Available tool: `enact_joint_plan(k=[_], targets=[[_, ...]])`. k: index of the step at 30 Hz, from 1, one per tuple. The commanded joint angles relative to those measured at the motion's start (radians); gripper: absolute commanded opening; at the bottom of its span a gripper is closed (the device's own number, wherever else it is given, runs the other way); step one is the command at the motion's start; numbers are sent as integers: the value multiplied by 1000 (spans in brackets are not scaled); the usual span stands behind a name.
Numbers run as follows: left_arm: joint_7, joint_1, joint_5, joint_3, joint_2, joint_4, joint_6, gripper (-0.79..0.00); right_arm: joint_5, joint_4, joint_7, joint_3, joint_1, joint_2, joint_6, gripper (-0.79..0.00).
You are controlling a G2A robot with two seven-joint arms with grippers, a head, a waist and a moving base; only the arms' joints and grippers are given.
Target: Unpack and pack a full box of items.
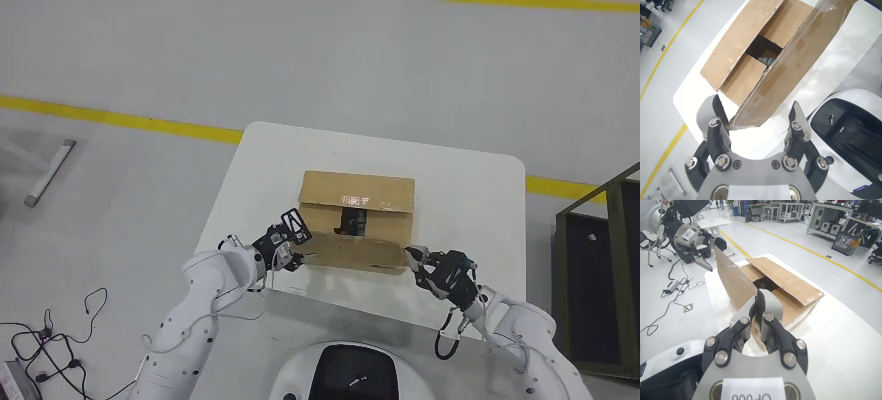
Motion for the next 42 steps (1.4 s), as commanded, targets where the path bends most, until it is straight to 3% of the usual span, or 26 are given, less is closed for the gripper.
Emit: enact_joint_plan(k=[1, 3, 4, 5, 6, 7, 8, 14, 15, 16, 17, 19, 25, 26, 27, 28, 29, 30, 31, 36, 42], targets=[[3, 4, 3, 1, 2, -6, 2, -677, -9, -3, -2, -1, -5, 2, -6, -785], [7, 5, 0, 0, 5, -17, 2, -603, -14, -6, -6, -1, -10, 4, -10, -785], [7, 5, -5, -5, 6, -22, 7, -465, -17, -8, -10, -1, -12, 5, -12, -785], [8, 5, -17, -7, 7, -25, 6, -508, -21, -9, -14, -1, -14, 6, -16, -785], [3, 5, -26, -8, 8, -26, -3, -739, -22, -9, -18, -1, -16, 7, -19, -785], [-7, 4, -27, -7, 10, -28, -16, -785, -25, -9, -21, -1, -18, 8, -20, -785], [-18, 4, -26, -5, 12, -28, -26, -727, -28, -9, -23, -1, -20, 9, -20, -785], [-23, 3, 4, 15, 21, -20, -55, -785, -24, -4, -32, -3, -24, 12, -16, -785], [-19, 4, 11, 17, 23, -21, -58, -785, -23, -2, -29, -3, -25, 13, -15, -505], [-10, 4, 20, 20, 24, -25, -65, -785, -19, -3, -26, -4, -25, 14, -15, -388], [2, 6, 27, 21, 26, -28, -71, -785, -6, -2, -27, -5, -26, 14, -24, -329], [26, 11, 41, 21, 30, -31, -75, -785, 27, -1, -20, 3, -28, 15, -27, 0], [128, 29, 153, 18, 46, -35, -91, -785, 245, -24, 17, 64, -47, 23, -98, 0], [144, 33, 166, 16, 49, -34, -90, -785, 287, -31, 29, 75, -50, 25, -116, -31], [160, 36, 176, 15, 51, -33, -87, -785, 330, -36, 43, 88, -52, 26, -122, -99], [174, 39, 188, 16, 53, -33, -88, -785, 368, -41, 64, 97, -55, 28, -121, -394], [189, 41, 205, 19, 55, -34, -93, -785, 422, -47, 78, 102, -56, 29, -124, -468], [204, 44, 220, 20, 58, -35, -94, -785, 482, -49, 95, 103, -57, 29, -132, -653], [219, 46, 232, 22, 60, -32, -94, -785, 533, -48, 124, 107, -52, 31, -125, -785], [271, 53, 298, 35, 70, -28, -91, -785, 755, -42, 269, 87, 0, 31, -25, -785], [316, 64, 346, 43, 81, -26, -97, -785, 840, 24, 403, -1, 100, 21, 139, -785]])
